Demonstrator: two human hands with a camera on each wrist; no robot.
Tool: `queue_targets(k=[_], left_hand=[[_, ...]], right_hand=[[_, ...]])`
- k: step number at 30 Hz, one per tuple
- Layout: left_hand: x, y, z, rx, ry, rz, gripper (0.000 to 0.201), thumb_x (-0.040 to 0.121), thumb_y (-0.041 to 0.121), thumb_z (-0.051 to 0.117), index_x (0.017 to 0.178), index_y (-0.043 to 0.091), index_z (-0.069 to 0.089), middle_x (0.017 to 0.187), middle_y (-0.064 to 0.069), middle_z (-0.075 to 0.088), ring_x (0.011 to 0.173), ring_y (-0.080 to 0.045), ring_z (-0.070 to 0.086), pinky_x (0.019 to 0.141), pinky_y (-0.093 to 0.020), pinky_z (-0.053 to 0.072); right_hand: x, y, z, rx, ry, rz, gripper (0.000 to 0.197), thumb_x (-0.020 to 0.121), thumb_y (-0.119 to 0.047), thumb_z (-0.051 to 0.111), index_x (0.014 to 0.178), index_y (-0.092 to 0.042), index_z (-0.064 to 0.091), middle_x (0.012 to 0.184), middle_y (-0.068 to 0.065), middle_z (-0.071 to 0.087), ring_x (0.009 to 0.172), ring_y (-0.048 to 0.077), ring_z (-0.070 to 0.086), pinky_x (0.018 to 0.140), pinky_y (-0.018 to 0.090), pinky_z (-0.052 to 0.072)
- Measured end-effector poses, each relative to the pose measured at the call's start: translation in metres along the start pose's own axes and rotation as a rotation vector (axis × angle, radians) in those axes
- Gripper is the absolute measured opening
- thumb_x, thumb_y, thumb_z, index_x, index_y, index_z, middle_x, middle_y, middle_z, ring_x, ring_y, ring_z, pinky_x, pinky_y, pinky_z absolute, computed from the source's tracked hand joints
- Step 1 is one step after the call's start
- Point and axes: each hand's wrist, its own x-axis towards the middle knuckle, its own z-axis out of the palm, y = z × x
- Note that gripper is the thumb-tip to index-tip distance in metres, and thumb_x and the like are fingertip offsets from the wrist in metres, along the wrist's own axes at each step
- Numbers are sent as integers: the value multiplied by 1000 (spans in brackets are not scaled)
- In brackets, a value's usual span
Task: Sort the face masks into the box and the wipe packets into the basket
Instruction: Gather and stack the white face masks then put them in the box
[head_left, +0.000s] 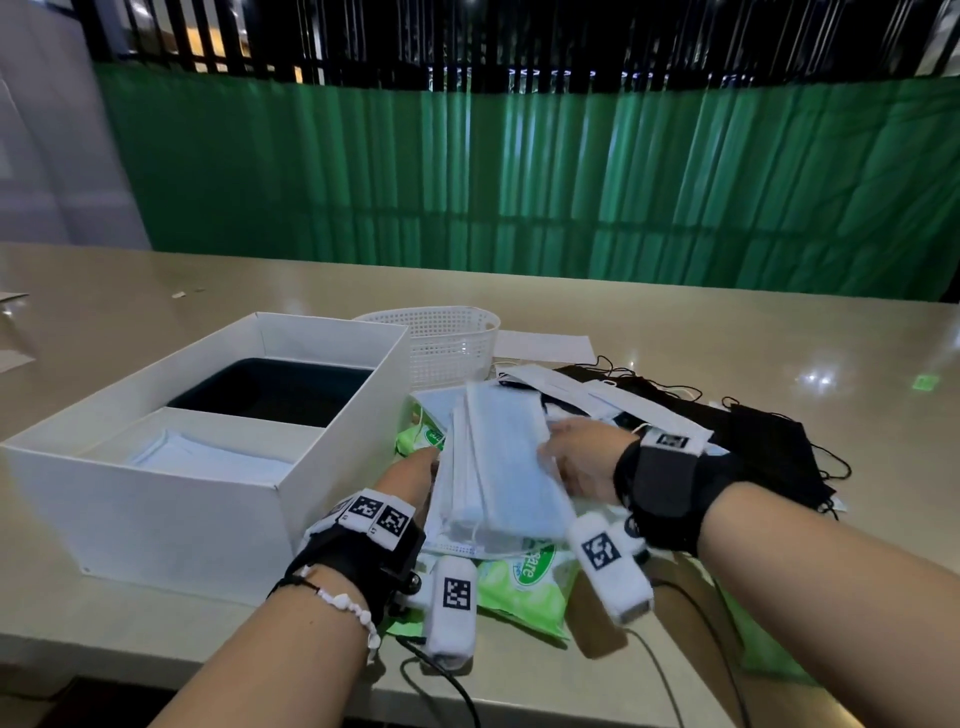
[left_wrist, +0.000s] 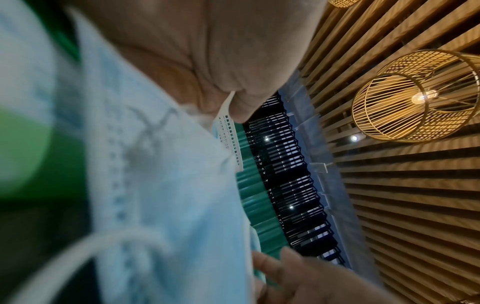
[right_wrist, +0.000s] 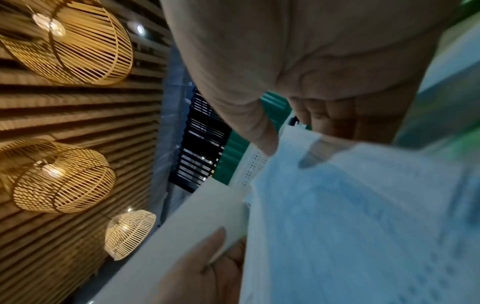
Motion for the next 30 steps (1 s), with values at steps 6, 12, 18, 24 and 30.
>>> queue_targets(k=[6,12,18,24,30], left_hand=[[-1,-2,2,-10,-118,-8,32,95,34,50,101,6,63,89,-11,69,75,-25,63,72,-30,47],[-18,3,2,404,-245,146,33,92,27,58,123,15,55,107,6,64,95,-13,61,84,-22,47],[-36,24,9,453,-179,525,37,85,21,63,117,28,45,108,3,62,97,-18,61,87,-29,47],[-48,32,39,175,-293,776,81,64,48,68,134,19,38,122,1,59,111,-15,58,96,-33,48],[-42,12,46,74,-438,708,72,50,32,77,116,14,56,103,-1,70,93,-12,67,79,-29,53]], right_hand=[[8,22,3,-97,-35,44,31,91,-10,57,119,0,54,89,6,56,82,21,56,82,31,46],[3,14,12,-197,-37,-27,44,71,-33,71,106,-8,61,108,14,64,94,27,61,84,41,52],[-9,-4,7,65,-9,-174,37,69,-16,74,101,-14,56,101,7,66,98,29,63,93,44,49],[-25,-23,0,132,91,-386,87,43,-32,69,123,-14,38,113,10,62,103,27,63,93,47,49],[-34,3,-6,-13,129,-266,60,63,-16,59,120,-12,40,95,7,61,94,29,60,89,43,46]])
